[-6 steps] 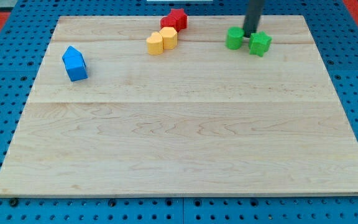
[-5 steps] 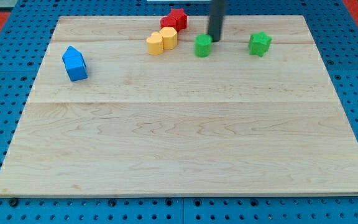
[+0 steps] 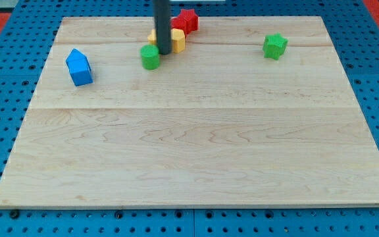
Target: Move the green circle to the center left
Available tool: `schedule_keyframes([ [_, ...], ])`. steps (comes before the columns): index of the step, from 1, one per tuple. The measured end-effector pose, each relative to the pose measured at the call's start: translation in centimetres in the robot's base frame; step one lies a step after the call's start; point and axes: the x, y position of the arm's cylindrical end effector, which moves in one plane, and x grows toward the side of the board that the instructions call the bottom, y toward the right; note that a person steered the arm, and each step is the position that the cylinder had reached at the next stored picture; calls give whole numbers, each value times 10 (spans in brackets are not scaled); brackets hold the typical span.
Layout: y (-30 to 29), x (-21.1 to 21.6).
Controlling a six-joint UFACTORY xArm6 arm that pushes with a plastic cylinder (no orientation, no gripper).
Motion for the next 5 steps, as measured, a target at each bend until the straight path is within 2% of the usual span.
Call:
schedule_keyframes([
  [2, 17, 33],
  [3, -56, 33],
  [4, -74, 33],
  [5, 33, 24],
])
